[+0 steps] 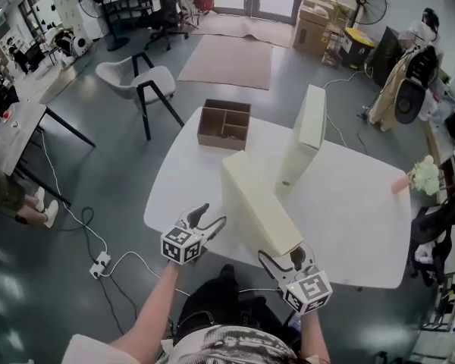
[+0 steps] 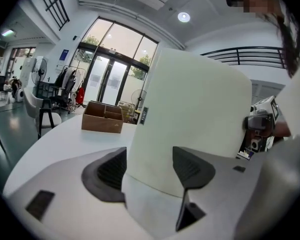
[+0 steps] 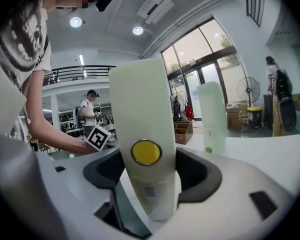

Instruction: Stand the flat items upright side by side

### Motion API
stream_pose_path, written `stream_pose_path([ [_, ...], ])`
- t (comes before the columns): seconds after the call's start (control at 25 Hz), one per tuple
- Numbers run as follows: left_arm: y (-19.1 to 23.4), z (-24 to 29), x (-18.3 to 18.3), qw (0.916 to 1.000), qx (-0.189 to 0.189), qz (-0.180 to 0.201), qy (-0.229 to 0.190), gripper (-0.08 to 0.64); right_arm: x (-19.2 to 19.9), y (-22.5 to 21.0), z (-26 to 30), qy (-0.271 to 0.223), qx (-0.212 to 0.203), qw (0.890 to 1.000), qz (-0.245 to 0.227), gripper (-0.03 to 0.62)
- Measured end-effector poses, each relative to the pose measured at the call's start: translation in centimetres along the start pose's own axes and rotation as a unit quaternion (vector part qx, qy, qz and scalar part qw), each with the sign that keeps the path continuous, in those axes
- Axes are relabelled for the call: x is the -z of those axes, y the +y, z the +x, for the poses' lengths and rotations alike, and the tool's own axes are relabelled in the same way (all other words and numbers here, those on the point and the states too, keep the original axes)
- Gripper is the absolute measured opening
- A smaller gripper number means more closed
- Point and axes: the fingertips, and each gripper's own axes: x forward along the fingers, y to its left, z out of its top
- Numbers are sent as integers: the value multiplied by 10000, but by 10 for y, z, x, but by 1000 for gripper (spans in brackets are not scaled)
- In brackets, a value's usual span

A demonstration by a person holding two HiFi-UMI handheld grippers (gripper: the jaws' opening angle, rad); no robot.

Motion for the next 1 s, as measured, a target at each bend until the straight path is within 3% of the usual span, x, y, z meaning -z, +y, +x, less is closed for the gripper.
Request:
stream_pose_path([
  [0.36,-127,17,-4,9987,410,272,-119,281,30,-28,-114,-64,705,9975,58,321],
  [0.56,-182,23,-11,9965,671,422,-247,250,41,-45,-160,-257,1348,9905,112,311],
  [0.8,-214,33,-4,9920,937,841,127,248,47,-73,-191,-382,2438,9683,378,308],
  [1.0,-213,41,-8,9905,1002,927,169,233,44,-94,-190,-448,2848,9558,571,308],
])
